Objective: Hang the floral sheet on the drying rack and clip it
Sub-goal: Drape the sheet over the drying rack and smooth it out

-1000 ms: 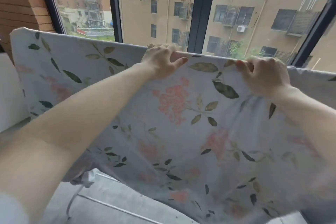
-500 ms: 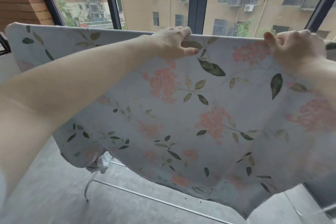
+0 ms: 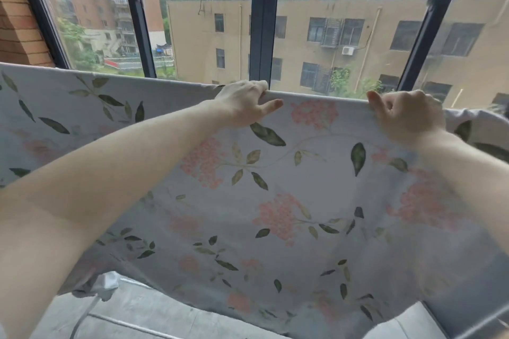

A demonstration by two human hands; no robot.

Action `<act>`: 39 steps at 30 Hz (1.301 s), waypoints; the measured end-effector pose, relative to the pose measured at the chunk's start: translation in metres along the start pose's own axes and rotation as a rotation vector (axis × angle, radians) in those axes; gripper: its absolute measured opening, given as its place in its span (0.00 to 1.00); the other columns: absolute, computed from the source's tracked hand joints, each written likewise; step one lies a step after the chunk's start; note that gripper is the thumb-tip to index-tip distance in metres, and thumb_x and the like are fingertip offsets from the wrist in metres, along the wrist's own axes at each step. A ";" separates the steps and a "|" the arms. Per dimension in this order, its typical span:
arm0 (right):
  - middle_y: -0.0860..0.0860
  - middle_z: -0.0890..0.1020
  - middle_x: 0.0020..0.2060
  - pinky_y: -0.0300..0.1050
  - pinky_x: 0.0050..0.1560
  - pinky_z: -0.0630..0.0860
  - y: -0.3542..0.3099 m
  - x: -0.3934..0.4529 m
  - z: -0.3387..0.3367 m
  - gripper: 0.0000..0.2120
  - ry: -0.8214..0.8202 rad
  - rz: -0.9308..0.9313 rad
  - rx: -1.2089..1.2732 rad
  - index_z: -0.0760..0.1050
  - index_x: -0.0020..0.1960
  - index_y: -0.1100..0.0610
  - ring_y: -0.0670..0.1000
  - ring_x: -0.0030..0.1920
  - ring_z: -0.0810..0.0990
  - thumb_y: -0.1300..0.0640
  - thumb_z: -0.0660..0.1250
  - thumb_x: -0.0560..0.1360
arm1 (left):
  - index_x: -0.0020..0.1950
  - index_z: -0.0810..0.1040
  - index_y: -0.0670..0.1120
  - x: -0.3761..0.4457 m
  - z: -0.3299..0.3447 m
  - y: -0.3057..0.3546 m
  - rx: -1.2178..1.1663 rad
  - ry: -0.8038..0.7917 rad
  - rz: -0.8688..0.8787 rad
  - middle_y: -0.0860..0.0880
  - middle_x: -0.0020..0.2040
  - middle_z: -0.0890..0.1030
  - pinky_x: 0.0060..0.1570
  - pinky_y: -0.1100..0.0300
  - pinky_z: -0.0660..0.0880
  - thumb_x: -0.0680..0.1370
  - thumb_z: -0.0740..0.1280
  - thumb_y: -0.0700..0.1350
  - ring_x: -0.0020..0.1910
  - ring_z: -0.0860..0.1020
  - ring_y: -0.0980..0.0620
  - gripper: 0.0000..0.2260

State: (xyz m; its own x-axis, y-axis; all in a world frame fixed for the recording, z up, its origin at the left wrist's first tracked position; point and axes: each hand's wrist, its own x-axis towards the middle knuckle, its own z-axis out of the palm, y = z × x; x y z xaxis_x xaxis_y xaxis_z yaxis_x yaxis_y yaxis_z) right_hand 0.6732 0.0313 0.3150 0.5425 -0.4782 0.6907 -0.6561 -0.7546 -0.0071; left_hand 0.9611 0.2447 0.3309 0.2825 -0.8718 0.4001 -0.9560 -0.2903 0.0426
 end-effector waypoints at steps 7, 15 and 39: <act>0.52 0.76 0.31 0.50 0.41 0.66 0.103 -0.022 -0.014 0.28 0.021 -0.004 0.000 0.73 0.38 0.52 0.57 0.36 0.74 0.32 0.50 0.82 | 0.48 0.72 0.53 0.000 -0.016 0.043 0.004 -0.110 -0.208 0.50 0.48 0.77 0.45 0.51 0.68 0.78 0.57 0.73 0.46 0.75 0.49 0.24; 0.51 0.78 0.40 0.51 0.40 0.69 0.170 -0.055 -0.025 0.22 -0.076 0.126 0.304 0.73 0.47 0.53 0.58 0.42 0.76 0.36 0.53 0.84 | 0.74 0.68 0.53 0.045 0.023 0.251 -0.050 -0.065 0.100 0.49 0.69 0.74 0.67 0.48 0.67 0.79 0.64 0.64 0.68 0.71 0.46 0.28; 0.57 0.84 0.48 0.52 0.44 0.72 0.315 -0.114 0.020 0.16 -0.235 0.394 0.266 0.77 0.50 0.50 0.62 0.47 0.78 0.45 0.55 0.85 | 0.59 0.71 0.54 0.078 0.041 0.292 0.000 -0.043 -0.008 0.51 0.56 0.76 0.64 0.44 0.65 0.83 0.56 0.62 0.60 0.74 0.45 0.14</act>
State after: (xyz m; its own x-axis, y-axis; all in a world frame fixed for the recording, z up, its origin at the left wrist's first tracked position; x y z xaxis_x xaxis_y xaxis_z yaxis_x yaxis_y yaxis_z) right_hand 0.4153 -0.1607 0.2191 0.4045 -0.8135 0.4179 -0.6946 -0.5705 -0.4382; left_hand 0.7069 0.0754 0.3376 0.2929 -0.8856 0.3605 -0.9538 -0.2972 0.0451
